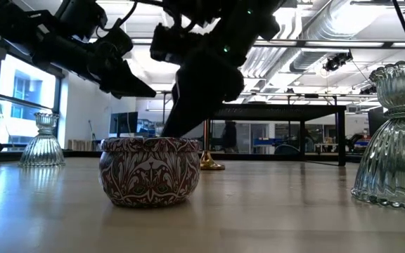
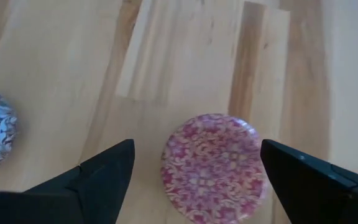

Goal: Pick & Place candle stick holders
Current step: Put the pink patterned candle on the shelf

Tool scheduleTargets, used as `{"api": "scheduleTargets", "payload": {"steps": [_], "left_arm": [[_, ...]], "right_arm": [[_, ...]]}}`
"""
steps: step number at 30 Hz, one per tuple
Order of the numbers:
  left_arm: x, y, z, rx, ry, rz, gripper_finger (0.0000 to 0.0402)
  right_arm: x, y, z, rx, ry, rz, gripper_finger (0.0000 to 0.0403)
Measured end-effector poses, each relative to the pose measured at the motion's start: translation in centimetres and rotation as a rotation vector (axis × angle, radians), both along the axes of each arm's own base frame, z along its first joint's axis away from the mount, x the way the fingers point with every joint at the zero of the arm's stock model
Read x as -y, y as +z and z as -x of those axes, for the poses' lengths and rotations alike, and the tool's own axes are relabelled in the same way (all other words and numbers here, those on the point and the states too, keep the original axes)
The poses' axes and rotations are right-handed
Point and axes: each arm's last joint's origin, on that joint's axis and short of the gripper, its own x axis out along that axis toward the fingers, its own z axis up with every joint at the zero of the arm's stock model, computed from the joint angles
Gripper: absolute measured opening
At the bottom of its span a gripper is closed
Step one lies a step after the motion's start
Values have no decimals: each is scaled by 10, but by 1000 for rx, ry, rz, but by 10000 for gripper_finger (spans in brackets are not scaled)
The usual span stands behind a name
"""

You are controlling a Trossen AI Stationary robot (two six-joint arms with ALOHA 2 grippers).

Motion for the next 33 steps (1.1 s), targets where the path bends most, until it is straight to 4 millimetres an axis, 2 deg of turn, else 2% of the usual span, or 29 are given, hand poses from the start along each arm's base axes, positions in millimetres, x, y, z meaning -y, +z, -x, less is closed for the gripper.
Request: {"api": "scheduleTargets", "payload": {"steps": [12, 17, 25, 33], "left_arm": [[0, 0, 0, 0, 0, 0, 5], [0, 0, 0, 0, 0, 0, 5], [0, 0, 0, 1, 0, 0, 5], [0, 0, 0, 1, 0, 0, 5]], "right_arm": [[12, -8, 1, -9, 0, -19, 341], [11, -16, 4, -3, 8, -36, 339], [11, -18, 3, 3, 24, -60, 323], [12, -31, 1, -19, 38, -88, 321]]}}
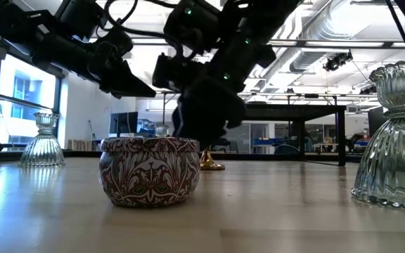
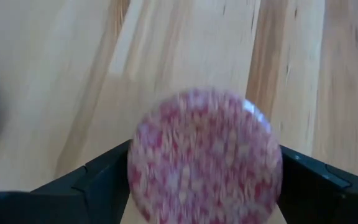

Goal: Pick & Place candle stick holders
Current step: Put the pink patterned candle on the shelf

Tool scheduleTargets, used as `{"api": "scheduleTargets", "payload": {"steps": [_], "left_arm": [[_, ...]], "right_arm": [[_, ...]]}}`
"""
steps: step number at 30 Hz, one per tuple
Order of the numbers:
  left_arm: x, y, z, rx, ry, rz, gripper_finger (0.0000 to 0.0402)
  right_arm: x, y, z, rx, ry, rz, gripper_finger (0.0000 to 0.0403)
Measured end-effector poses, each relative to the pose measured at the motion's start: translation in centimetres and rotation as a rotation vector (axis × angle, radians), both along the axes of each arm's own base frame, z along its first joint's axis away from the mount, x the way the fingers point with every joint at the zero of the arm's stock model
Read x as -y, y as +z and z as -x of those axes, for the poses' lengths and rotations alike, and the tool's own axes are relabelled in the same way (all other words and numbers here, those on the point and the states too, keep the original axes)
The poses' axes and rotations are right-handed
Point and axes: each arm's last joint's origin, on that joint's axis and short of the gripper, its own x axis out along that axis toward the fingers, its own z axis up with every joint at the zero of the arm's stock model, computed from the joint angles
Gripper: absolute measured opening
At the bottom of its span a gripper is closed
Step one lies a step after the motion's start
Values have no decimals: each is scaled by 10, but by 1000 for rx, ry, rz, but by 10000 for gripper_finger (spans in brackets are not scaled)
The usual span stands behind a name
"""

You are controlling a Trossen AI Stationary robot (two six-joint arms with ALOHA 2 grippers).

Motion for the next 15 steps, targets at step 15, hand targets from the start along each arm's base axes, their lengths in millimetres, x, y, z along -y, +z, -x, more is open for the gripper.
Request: {"api": "scheduleTargets", "payload": {"steps": [15], "left_arm": [[0, 0, 0, -1, 0, 1, 5]], "right_arm": [[-1, 6, 2, 1, 6, -5, 293]]}}
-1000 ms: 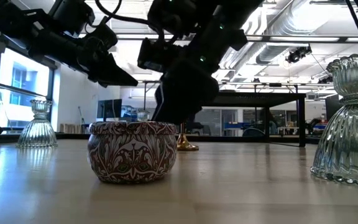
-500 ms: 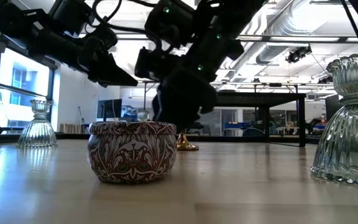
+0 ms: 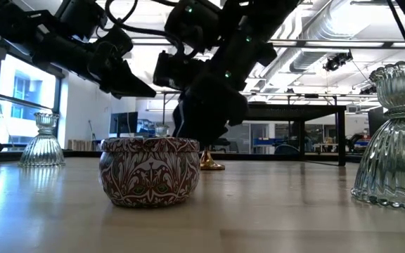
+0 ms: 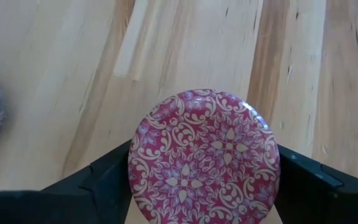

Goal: Pick & Place candle stick holders
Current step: Put the pink patterned candle on the shelf

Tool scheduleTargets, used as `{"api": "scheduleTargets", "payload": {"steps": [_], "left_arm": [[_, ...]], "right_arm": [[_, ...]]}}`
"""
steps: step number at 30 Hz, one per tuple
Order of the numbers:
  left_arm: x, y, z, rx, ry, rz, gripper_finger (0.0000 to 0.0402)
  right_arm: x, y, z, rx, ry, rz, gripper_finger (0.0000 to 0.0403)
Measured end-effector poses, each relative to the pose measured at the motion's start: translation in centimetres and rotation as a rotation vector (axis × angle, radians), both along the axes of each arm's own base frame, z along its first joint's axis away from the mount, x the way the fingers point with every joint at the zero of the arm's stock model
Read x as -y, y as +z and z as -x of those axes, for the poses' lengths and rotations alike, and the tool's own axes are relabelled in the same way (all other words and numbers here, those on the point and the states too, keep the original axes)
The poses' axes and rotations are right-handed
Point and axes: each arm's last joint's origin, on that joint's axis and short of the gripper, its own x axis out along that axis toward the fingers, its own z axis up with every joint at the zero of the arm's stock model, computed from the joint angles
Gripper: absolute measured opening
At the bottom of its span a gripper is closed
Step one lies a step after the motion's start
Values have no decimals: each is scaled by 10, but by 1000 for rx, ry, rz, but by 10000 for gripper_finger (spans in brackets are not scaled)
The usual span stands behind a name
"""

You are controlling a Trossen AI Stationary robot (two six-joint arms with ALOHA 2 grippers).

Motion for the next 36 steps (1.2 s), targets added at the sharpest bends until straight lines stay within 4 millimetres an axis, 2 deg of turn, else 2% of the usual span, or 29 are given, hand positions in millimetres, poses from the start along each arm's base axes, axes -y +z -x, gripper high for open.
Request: {"api": "scheduleTargets", "payload": {"steps": [5, 11, 17, 22, 25, 28, 32, 36], "left_arm": [[0, 0, 0, -1, 0, 0, 5], [0, 0, 0, -3, 0, 1, 5], [0, 0, 0, -1, 1, 3, 5], [0, 0, 0, 0, 2, 7, 5], [0, 0, 0, 0, 0, 7, 5], [0, 0, 0, 1, -1, 7, 5], [0, 0, 0, 1, -1, 8, 5], [0, 0, 0, 5, -1, 7, 5]], "right_arm": [[-3, 23, 8, -3, -8, -25, 291], [-20, 61, 26, -5, 8, -78, 290], [-40, 104, 60, -53, -1, -122, 290], [-40, 143, 95, -67, -86, -104, 290], [-28, 158, 119, -80, -185, -61, 289], [-7, 163, 145, -92, -316, -23, 289], [34, 157, 180, -84, -507, -32, 289], [85, 161, 207, -39, -732, -26, 289]]}}
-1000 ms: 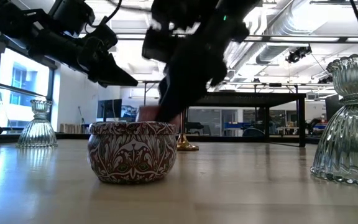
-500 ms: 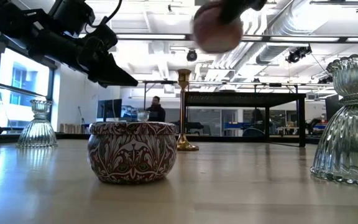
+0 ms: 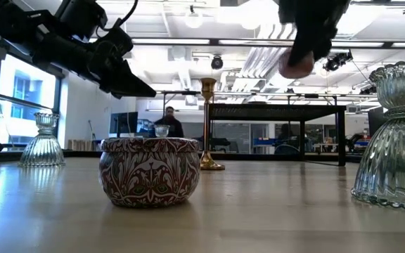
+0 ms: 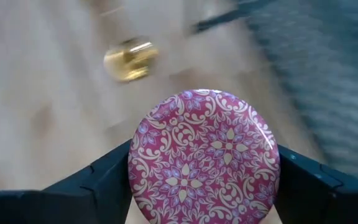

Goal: Pick & Place candle stick holders
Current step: Put the pink patterned candle on the shelf

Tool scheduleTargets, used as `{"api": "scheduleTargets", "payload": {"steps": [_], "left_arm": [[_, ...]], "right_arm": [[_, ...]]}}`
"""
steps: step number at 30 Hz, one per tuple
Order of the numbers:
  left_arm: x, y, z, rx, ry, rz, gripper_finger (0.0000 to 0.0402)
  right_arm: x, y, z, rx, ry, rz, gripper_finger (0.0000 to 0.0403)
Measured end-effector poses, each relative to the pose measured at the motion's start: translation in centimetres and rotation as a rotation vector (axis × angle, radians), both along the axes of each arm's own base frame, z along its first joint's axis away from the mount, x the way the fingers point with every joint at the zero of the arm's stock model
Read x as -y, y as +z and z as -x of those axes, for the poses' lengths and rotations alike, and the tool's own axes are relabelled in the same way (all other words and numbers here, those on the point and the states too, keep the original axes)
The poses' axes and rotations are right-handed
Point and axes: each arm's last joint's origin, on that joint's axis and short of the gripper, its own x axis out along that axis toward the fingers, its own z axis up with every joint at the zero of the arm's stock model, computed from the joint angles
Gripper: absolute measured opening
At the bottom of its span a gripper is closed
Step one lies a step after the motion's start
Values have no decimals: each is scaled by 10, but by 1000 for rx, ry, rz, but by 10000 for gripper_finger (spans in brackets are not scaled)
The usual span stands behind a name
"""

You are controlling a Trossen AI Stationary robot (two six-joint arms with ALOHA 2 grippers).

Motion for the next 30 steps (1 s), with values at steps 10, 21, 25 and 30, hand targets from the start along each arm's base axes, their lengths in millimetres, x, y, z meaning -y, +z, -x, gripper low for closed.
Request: {"api": "scheduleTargets", "payload": {"steps": [10, 21, 25, 30], "left_arm": [[0, 2, -1, 17, 0, -4, 5], [0, 1, 0, 11, 0, -2, 5], [0, 1, 0, 11, 0, -2, 5], [0, 1, 0, 12, 0, -3, 5]], "right_arm": [[131, 29, 31, 6, -314, 101, 289], [215, 6, 38, -83, -424, 19, 289], [225, 0, 46, -80, -455, -12, 289], [229, -6, 49, -73, -474, -29, 289]]}}
